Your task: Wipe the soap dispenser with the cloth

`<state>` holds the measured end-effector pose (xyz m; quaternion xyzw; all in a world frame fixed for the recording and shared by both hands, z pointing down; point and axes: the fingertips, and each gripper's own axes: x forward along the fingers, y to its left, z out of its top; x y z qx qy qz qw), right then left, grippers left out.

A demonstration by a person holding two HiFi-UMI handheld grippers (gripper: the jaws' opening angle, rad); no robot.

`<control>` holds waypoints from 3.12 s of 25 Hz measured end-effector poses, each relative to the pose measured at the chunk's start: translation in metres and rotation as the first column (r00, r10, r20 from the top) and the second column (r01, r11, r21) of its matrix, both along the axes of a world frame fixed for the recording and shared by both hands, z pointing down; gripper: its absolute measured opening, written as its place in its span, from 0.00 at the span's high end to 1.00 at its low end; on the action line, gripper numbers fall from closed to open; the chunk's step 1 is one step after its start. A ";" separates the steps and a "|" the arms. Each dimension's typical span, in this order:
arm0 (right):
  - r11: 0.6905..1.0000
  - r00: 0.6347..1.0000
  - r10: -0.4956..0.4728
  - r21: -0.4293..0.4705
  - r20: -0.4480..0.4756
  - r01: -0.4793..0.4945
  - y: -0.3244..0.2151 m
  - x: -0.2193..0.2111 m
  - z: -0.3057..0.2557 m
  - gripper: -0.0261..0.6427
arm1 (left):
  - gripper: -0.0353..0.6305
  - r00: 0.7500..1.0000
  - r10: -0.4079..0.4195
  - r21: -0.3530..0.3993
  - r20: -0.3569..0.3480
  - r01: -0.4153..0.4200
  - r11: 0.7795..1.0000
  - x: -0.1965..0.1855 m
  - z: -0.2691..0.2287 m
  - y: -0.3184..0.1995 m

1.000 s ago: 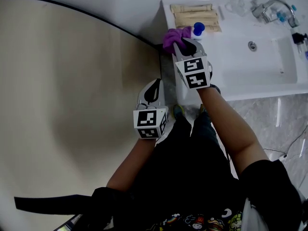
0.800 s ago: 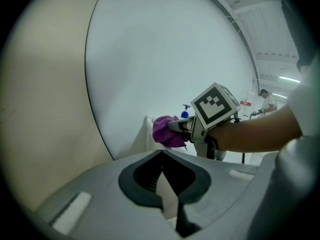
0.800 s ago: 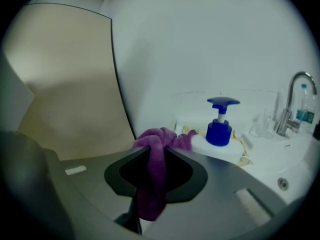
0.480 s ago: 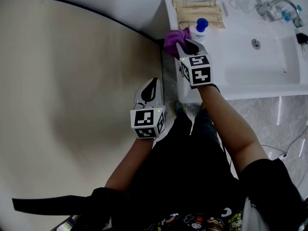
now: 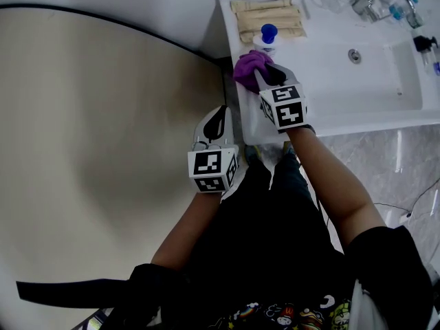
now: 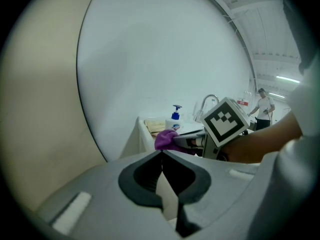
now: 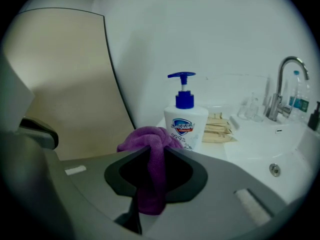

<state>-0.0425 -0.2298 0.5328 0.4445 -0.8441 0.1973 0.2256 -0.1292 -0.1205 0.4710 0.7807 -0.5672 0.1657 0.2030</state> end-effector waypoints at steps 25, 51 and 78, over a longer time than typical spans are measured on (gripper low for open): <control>0.922 0.998 0.042 0.388 -0.041 -0.023 -0.063 0.055 -0.175 0.81 | 0.94 0.999 -0.031 0.083 -0.020 0.032 0.996 0.048 -0.040 -0.006; 0.969 0.997 0.012 0.247 -0.083 0.009 0.013 0.046 -0.100 0.81 | 0.94 1.000 0.004 0.086 -0.022 -0.002 0.996 0.038 -0.035 0.012; 0.960 0.997 0.044 0.280 -0.065 -0.024 -0.003 0.039 -0.107 0.81 | 0.94 0.999 0.003 0.080 -0.037 0.000 0.997 0.041 -0.034 0.018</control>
